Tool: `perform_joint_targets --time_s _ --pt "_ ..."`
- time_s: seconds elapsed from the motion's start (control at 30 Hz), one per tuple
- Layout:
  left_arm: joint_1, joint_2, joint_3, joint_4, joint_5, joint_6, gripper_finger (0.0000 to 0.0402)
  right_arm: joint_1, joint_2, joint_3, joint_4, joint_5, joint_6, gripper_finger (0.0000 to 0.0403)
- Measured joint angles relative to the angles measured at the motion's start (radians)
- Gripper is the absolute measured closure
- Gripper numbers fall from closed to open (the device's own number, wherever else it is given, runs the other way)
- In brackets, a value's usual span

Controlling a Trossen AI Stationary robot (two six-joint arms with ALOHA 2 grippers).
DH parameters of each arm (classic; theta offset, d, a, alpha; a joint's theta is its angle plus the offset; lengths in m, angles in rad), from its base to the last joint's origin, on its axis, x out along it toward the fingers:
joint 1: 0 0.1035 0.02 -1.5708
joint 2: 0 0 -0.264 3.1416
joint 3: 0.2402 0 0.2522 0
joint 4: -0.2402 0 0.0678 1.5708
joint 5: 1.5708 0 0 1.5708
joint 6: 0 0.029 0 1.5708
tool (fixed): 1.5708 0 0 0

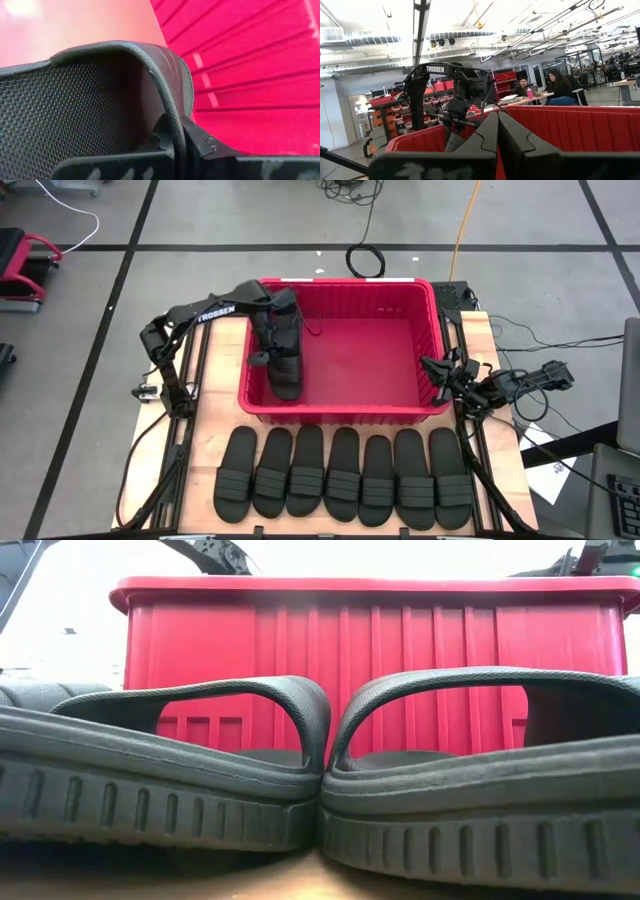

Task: Pick and place slides into bin
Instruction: Put the slipper into the bin

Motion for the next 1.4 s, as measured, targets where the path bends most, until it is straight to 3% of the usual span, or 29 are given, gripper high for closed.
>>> perform_joint_targets --time_s 0.3,0.63,0.87,1.17,1.4 --pt "0.008 0.000 -0.141 0.070 0.004 0.023 0.0401 0.000 0.000 0.000 0.000 0.003 0.002 0.0403" --pt "0.010 -0.005 -0.256 0.160 0.086 -0.027 0.0401 0.000 0.000 0.000 0.003 0.003 0.005 0.0403" --pt "0.007 -0.006 -0.254 0.170 0.052 -0.028 0.0395 0.000 0.000 0.000 0.004 0.004 0.011 0.0403" --pt "0.004 -0.004 -0.253 0.171 -0.004 -0.043 0.0359 0.000 0.000 0.000 0.004 0.003 0.011 0.0403" --pt "-0.007 -0.002 -0.241 0.163 -0.029 -0.114 0.0394 0.000 0.000 0.000 0.004 0.003 0.011 0.0403"
